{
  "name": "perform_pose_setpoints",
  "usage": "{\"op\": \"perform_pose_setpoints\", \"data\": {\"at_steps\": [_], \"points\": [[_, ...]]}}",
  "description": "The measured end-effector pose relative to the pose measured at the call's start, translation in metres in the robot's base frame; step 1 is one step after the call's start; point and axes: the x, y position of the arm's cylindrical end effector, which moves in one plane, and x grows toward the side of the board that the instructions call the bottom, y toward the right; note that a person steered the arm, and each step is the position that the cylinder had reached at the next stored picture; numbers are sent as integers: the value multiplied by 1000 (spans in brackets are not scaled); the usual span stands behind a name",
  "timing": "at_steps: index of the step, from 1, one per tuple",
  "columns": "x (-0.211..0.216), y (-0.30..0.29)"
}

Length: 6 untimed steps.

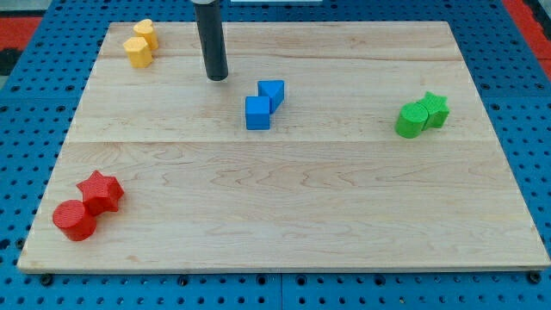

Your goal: Push the blue cube along with blue triangle right abit

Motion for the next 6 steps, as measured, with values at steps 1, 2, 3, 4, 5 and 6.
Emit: {"op": "perform_pose_setpoints", "data": {"at_steps": [1, 2, 3, 4, 5, 6], "points": [[41, 0], [74, -1], [80, -1], [84, 4], [84, 10], [77, 50]]}}
